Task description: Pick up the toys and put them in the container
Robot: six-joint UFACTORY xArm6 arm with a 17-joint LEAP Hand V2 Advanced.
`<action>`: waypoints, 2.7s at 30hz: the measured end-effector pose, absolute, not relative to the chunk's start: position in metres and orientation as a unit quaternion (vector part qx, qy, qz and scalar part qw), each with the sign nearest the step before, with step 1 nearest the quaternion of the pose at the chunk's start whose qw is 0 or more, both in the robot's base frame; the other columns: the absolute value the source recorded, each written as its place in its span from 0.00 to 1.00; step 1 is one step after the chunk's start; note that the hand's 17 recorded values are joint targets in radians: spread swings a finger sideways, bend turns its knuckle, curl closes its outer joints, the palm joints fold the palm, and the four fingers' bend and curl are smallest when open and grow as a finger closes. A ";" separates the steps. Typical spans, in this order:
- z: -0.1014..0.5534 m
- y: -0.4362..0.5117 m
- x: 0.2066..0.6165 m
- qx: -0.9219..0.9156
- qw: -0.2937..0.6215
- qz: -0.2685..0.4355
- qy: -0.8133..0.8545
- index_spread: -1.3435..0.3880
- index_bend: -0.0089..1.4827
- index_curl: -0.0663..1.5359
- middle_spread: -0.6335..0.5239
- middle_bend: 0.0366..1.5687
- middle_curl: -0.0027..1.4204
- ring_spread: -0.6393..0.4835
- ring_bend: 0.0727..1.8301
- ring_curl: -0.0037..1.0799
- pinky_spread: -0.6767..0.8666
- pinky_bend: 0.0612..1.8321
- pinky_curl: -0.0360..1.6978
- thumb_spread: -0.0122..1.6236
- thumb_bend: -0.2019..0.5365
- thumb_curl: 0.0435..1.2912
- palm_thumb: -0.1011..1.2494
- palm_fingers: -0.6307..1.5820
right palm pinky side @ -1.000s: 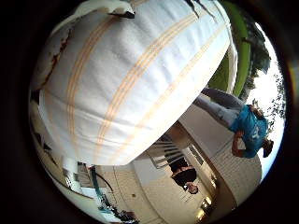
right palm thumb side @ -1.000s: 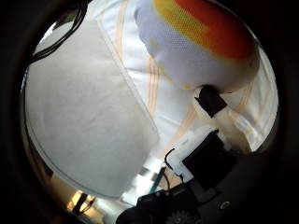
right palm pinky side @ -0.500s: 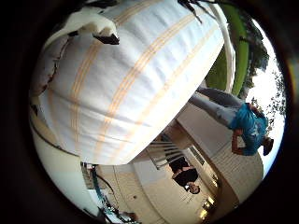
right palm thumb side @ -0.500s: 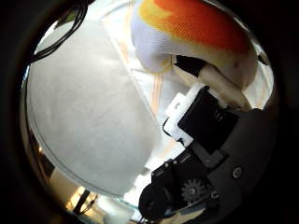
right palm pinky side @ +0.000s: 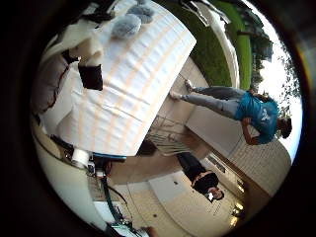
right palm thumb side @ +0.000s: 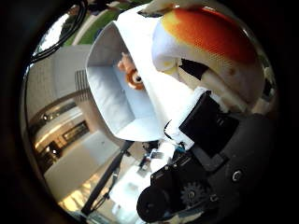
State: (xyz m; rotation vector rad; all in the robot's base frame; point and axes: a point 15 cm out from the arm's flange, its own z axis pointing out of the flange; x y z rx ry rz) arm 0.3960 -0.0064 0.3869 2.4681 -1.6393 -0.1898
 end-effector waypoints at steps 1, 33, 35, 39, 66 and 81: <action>0.398 0.004 0.392 0.834 0.075 -0.056 -0.544 0.26 0.50 0.14 0.32 0.71 0.76 0.48 0.78 0.77 0.54 0.81 0.45 0.76 0.25 0.45 0.81 0.65; 0.306 0.183 0.384 0.903 0.083 -0.153 -0.392 0.52 0.24 0.16 0.59 0.07 0.34 0.81 0.25 0.33 0.69 0.37 0.30 0.73 0.23 0.34 0.63 0.19; 0.311 0.179 0.387 0.901 0.072 -0.155 -0.398 0.52 0.20 0.16 0.60 0.06 0.31 0.82 0.22 0.31 0.70 0.34 0.28 0.72 0.23 0.32 0.62 0.21; 0.322 0.152 0.407 0.890 0.024 -0.160 -0.427 0.52 0.16 0.16 0.60 0.06 0.27 0.82 0.20 0.30 0.71 0.30 0.26 0.72 0.23 0.30 0.61 0.24; 0.166 -0.074 0.583 0.829 0.097 -0.017 -0.551 0.60 0.12 0.19 0.57 0.09 0.23 0.78 0.19 0.30 0.70 0.26 0.20 0.71 0.24 0.32 0.64 0.32; 0.146 -0.087 0.585 0.821 0.125 -0.005 -0.558 0.51 0.12 0.13 0.41 0.53 0.47 0.60 0.65 0.59 0.68 0.50 0.31 0.67 0.25 0.33 0.72 0.73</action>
